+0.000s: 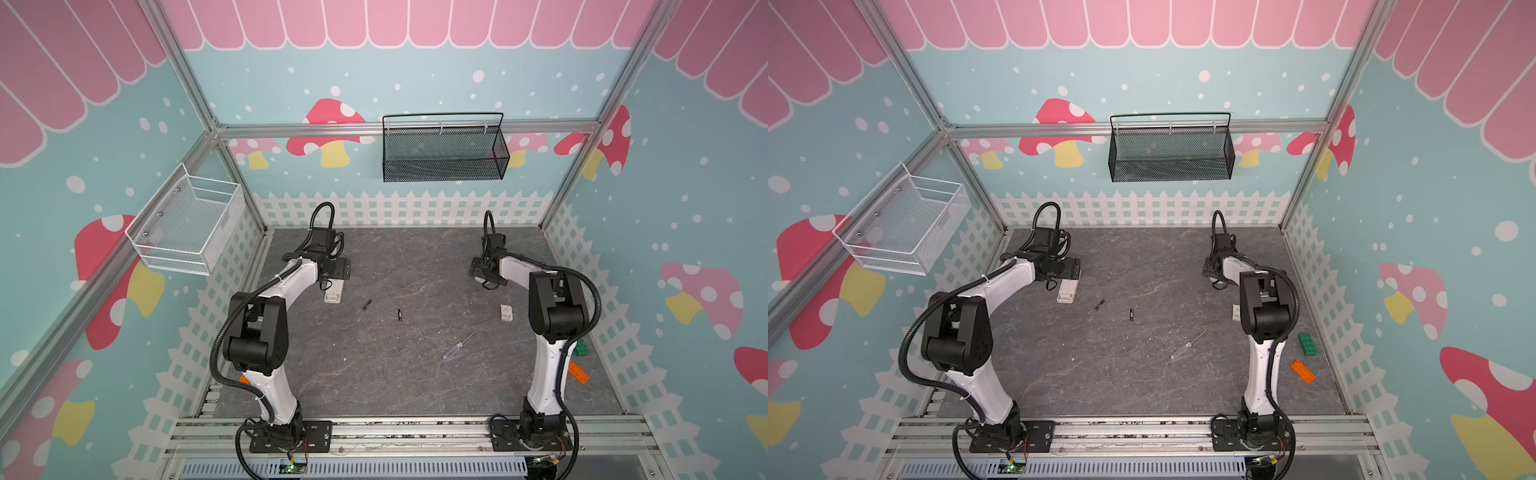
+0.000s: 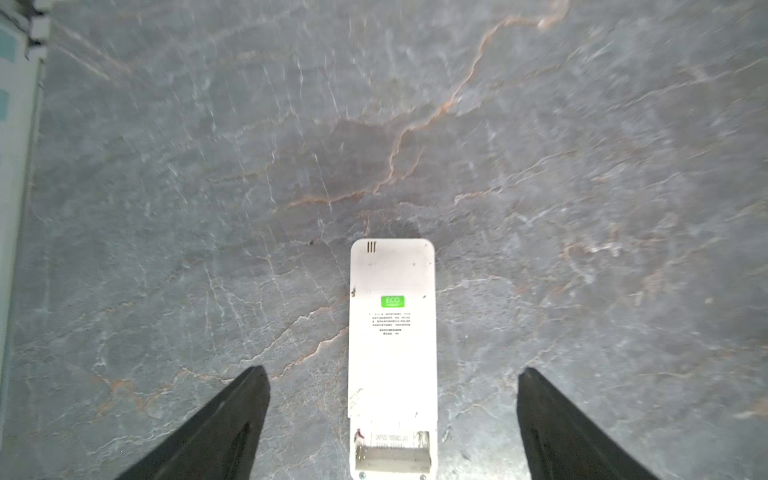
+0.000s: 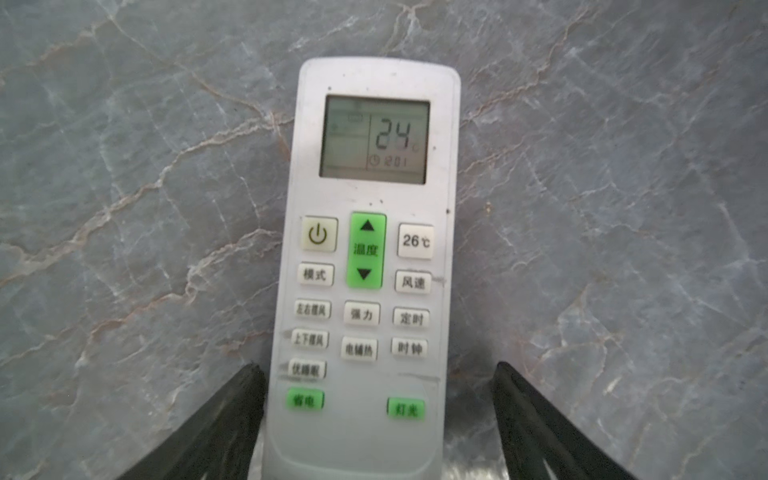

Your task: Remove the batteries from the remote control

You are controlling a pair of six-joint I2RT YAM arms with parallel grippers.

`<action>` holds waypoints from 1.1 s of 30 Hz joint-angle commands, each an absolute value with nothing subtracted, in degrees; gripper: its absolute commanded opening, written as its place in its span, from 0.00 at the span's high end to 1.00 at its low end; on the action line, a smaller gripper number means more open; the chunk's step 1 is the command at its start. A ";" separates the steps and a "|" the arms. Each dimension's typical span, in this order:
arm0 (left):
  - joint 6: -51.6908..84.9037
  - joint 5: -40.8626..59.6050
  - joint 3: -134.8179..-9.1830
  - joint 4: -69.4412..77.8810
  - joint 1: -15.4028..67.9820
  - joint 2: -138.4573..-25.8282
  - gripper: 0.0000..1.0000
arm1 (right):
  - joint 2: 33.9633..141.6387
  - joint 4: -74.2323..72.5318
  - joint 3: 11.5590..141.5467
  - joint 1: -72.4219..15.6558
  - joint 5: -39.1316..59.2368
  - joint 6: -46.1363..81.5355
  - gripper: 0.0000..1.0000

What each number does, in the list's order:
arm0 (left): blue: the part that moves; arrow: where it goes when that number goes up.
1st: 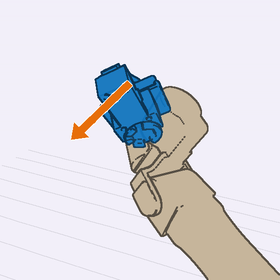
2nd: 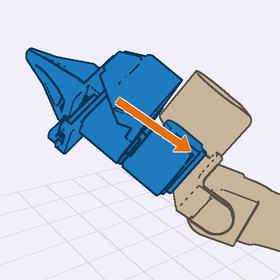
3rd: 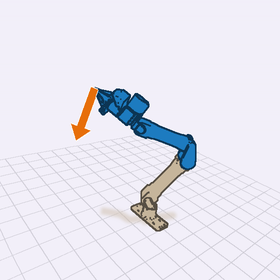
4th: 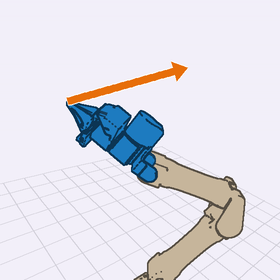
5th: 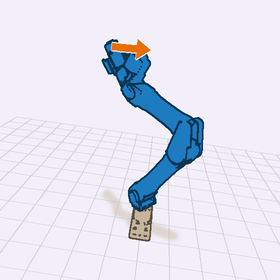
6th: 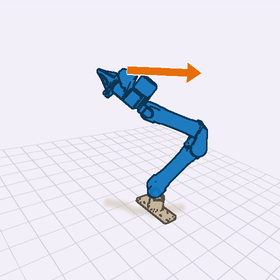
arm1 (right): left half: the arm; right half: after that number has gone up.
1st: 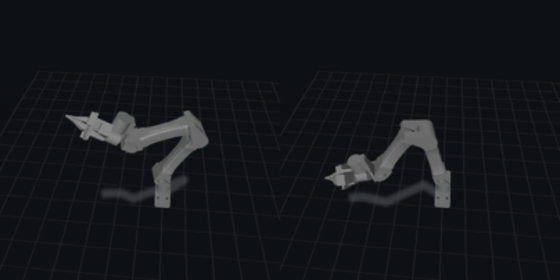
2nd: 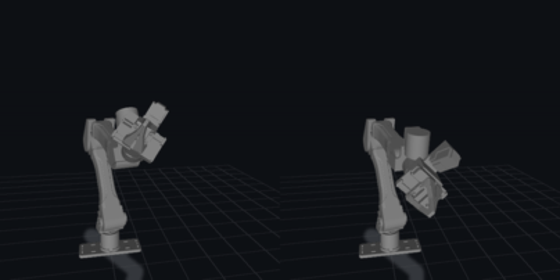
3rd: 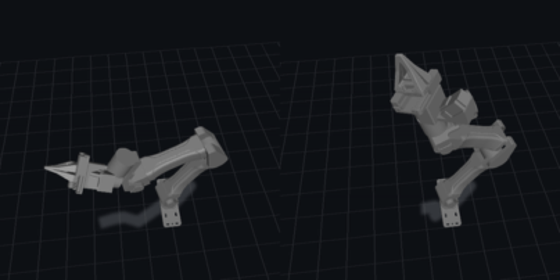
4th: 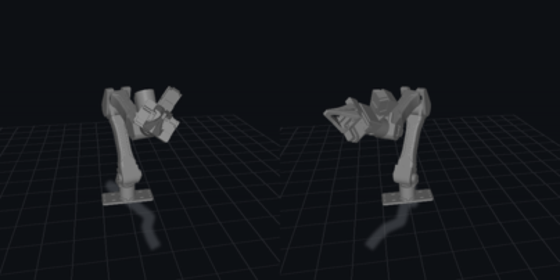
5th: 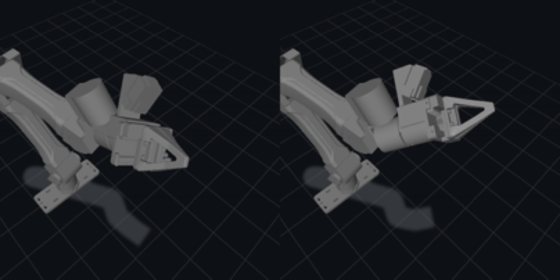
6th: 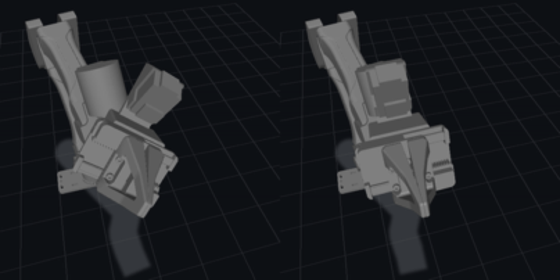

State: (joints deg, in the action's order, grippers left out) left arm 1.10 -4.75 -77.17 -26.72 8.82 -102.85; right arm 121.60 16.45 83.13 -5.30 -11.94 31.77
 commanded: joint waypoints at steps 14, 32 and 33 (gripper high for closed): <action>-10.12 6.05 -84.76 -32.10 10.51 -97.79 0.01 | 126.27 17.24 84.30 -5.19 -10.10 29.22 0.58; -49.43 32.83 -105.80 -41.17 18.86 -97.76 0.01 | 105.11 6.24 68.22 -5.13 5.15 14.66 0.84; -50.19 34.19 -106.70 -41.56 18.96 -97.97 0.01 | 103.29 5.45 66.91 -5.18 6.11 13.69 0.84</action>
State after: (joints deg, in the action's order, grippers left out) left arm -43.38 26.87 -103.96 -38.37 19.40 -98.35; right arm 109.03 10.00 69.12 -5.23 0.73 19.03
